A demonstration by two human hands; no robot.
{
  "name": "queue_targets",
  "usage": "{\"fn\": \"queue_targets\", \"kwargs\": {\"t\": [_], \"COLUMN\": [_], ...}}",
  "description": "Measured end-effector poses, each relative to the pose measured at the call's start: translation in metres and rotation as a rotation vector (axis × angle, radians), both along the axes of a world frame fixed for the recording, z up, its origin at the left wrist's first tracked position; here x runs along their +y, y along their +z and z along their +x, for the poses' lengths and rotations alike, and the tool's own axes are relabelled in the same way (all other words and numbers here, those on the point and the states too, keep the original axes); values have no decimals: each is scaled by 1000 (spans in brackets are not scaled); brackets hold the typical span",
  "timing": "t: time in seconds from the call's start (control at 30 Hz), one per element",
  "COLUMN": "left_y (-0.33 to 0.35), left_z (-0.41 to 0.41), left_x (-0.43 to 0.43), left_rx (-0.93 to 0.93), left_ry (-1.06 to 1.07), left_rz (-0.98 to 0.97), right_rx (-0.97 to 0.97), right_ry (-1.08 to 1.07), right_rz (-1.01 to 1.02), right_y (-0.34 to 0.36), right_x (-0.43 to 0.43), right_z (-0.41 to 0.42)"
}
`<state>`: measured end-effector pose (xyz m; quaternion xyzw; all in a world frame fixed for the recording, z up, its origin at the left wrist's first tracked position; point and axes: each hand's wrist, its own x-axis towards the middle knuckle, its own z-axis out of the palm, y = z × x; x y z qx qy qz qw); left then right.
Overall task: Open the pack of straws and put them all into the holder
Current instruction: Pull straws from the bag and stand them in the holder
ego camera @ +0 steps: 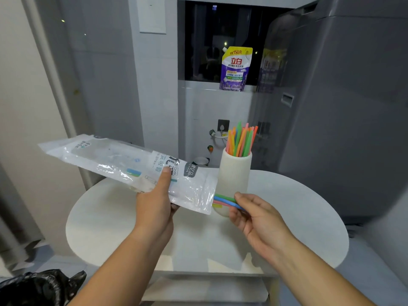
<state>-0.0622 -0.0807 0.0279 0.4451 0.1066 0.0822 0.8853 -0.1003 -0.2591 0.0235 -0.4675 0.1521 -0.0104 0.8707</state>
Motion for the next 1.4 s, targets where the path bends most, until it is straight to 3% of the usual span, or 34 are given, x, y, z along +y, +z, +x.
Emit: {"fn": "queue_targets", "kwargs": {"t": [0.17, 0.37, 0.57, 0.77, 1.17, 1.4], "left_y": [-1, -5, -5, -3, 2, 1], "left_z": [-1, -1, -3, -5, -6, -6], "left_x": [-5, -9, -13, -15, -12, -14], "left_rx": [29, 48, 45, 13, -20, -34], "left_ry": [-45, -83, -94, -73, -43, -30], "left_rz": [-61, -153, -188, -137, -84, -51], "right_rx": [-18, 25, 8, 7, 100, 75], "right_ry": [-100, -61, -15, 72, 182, 183], "right_rz": [-13, 276, -30, -36, 171, -36], "right_y": [3, 7, 0, 9, 20, 22], "right_x": [-7, -2, 12, 11, -15, -20], "right_z": [3, 1, 0, -3, 2, 0]}}
